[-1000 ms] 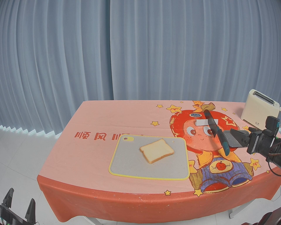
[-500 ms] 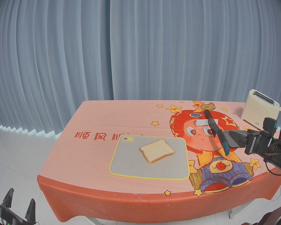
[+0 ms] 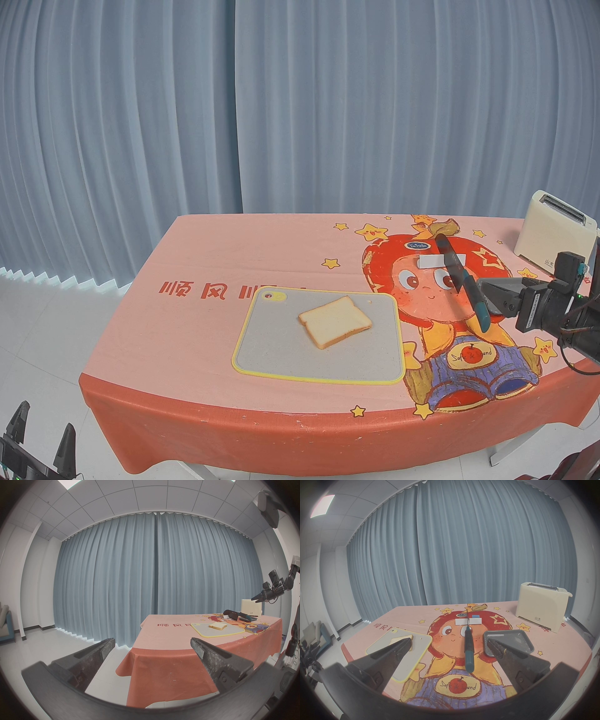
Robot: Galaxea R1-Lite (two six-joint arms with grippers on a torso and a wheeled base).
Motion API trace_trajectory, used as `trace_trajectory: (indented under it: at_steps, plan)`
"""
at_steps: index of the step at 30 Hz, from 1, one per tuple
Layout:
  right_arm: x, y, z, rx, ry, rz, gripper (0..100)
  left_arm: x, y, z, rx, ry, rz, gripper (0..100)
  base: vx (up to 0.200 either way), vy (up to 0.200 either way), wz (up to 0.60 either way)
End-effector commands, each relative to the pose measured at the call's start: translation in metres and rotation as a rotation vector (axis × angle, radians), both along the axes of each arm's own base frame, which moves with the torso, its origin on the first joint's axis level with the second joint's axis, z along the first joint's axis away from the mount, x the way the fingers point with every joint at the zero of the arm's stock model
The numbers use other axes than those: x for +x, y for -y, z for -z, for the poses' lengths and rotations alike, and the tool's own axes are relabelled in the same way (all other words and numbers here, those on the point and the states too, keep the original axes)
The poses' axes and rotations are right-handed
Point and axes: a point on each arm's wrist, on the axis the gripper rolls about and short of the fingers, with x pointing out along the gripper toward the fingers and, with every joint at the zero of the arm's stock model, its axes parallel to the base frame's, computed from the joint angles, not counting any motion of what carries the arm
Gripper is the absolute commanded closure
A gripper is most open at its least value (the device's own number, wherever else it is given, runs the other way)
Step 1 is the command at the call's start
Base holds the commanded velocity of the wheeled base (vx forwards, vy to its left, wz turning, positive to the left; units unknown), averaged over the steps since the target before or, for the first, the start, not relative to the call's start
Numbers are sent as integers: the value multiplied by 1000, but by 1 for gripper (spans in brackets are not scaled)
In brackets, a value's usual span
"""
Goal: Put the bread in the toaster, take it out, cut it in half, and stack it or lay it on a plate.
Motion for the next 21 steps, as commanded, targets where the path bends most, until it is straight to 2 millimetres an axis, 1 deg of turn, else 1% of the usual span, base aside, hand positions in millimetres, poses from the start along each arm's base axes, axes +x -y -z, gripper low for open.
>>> trace_trajectory:
  at_steps: [1,5,10,15,19,21]
  plan:
    - [7,-6,0,-7,-11,-16,0,1,0,5,0,-20,0,0,0,0,0]
    - [20,-14,-2,-15,-13,-14,0,1,0,5,-1,-18,0,0,0,0,0]
    - [33,-16,1,-36,-30,23,0,1,0,5,0,-18,0,0,0,0,0]
    - [52,-9,6,-63,-53,73,0,1,0,5,0,-18,0,0,0,0,0]
    - [60,-5,10,-72,-69,97,0,1,0,5,0,-18,0,0,0,0,0]
    - [65,-2,17,-93,-88,108,0,1,0,5,0,-18,0,0,0,0,0]
